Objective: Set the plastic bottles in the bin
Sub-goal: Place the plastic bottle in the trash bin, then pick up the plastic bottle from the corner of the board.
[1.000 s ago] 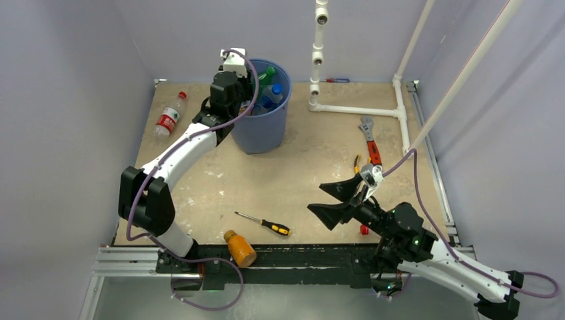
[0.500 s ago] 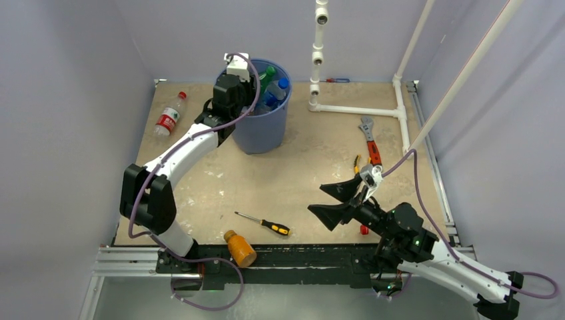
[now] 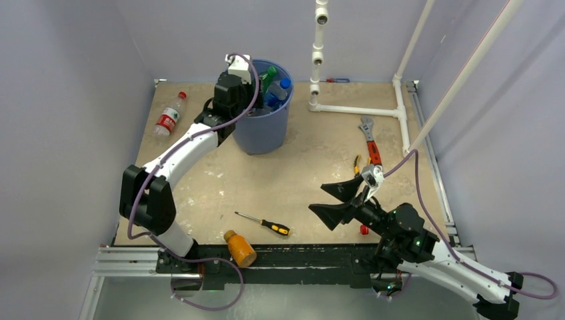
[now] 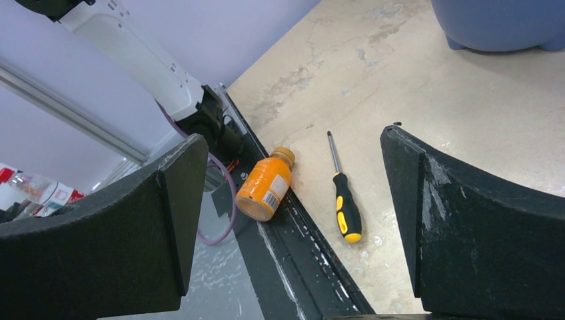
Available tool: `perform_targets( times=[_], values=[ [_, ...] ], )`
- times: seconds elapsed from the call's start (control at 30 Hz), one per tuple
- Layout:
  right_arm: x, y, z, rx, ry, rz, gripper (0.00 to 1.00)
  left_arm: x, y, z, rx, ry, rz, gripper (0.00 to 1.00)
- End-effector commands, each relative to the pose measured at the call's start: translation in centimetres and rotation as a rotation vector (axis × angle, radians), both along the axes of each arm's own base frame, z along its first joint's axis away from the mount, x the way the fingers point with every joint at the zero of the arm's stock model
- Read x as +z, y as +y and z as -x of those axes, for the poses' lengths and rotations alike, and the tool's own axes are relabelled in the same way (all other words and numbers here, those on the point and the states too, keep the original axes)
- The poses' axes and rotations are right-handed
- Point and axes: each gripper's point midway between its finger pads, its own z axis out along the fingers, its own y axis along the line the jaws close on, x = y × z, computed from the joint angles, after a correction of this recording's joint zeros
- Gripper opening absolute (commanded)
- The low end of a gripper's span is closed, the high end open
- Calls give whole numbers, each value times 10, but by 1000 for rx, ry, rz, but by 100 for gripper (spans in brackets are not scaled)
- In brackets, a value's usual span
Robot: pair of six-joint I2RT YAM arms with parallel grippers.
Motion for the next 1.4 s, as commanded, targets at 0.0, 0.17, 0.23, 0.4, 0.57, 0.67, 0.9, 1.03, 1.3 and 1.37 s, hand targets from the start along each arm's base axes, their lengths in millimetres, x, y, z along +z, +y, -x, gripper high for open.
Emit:
perform_targets(
  times=[0.0, 0.17, 0.23, 0.4, 0.57, 0.67, 0.9, 1.03, 1.3, 1.37],
  values=[
    [12, -2, -2, -18, -12, -24, 99, 57, -3, 14, -27, -79, 83, 74],
    [11, 0, -2, -11, -10, -22, 99, 70, 2, 19, -20, -104, 82, 78],
    [11, 1, -3, -11, -8, -20, 99, 72, 4, 21, -15, -109, 83, 79],
    [11, 1, -3, -14, -7, -17, 99, 87, 4, 28, -32, -138, 101, 92],
    [9, 3, -4, -13, -6, -12, 99, 105, 11, 37, -10, -171, 136, 97],
    [9, 4, -4, -10, -6, -11, 99, 113, 18, 42, 14, -187, 147, 99],
    [23, -3, -5, -31, -25, -5, 99, 143, 47, 80, 99, -227, 243, 99],
    [33, -14, -10, -86, -26, 28, 99, 158, 66, 128, 100, -256, 328, 99],
    [-6, 23, -11, 16, 43, 183, 97, 91, 100, 200, 131, -151, 338, 99],
    [-28, 40, -12, 59, 83, 264, 92, 73, 108, 210, 153, -123, 313, 99]
  ],
)
